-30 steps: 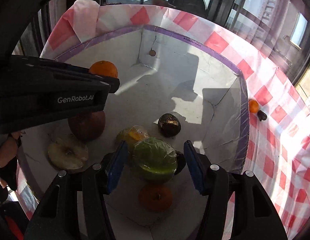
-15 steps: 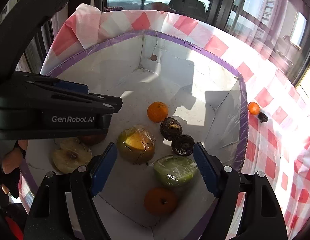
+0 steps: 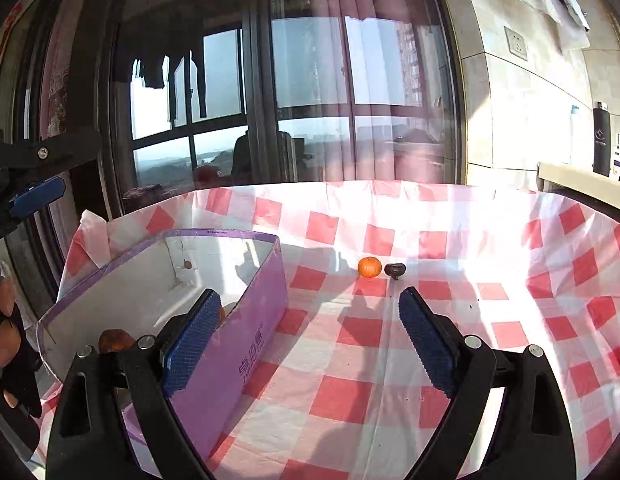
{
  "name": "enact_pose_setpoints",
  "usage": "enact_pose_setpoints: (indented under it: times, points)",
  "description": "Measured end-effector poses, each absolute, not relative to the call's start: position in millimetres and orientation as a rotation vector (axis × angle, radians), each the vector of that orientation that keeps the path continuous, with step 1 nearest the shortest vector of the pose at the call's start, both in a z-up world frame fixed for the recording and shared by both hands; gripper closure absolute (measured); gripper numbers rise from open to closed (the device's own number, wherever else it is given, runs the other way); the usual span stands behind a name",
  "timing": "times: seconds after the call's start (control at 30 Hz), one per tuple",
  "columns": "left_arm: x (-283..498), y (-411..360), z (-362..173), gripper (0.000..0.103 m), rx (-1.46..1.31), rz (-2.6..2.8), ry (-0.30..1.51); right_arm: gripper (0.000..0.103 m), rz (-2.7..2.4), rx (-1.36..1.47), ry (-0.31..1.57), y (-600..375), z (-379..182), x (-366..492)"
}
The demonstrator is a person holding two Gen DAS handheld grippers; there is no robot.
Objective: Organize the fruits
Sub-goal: 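Move both tools back toward the last mandarin and dark fruit, then grasp the dark round fruit with the right tool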
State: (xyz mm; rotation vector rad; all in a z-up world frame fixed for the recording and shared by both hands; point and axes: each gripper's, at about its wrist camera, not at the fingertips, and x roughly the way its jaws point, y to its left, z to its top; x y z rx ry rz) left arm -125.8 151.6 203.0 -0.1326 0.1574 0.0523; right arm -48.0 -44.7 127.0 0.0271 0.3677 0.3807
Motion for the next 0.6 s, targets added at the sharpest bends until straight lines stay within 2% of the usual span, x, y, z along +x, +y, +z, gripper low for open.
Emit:
enact_pose_setpoints:
  times: [0.13,0.27,0.43,0.6]
  points:
    - [-90,87,183,0.002,-0.114,-0.138,0.267,0.015,0.179,0.163,0.496,-126,89,-17]
    - [-34,36,130,0.002,-0.092,-0.222,0.455,0.015,0.062,0.280,0.557,-184,63,1]
    - [36,30,65,0.002,-0.125,-0.182,0.632,0.015,0.033,0.281,0.598,-204,49,28]
    - [74,43,34,0.002,-0.157,-0.189,0.720,0.015,0.092,0.237,0.640,-185,46,79]
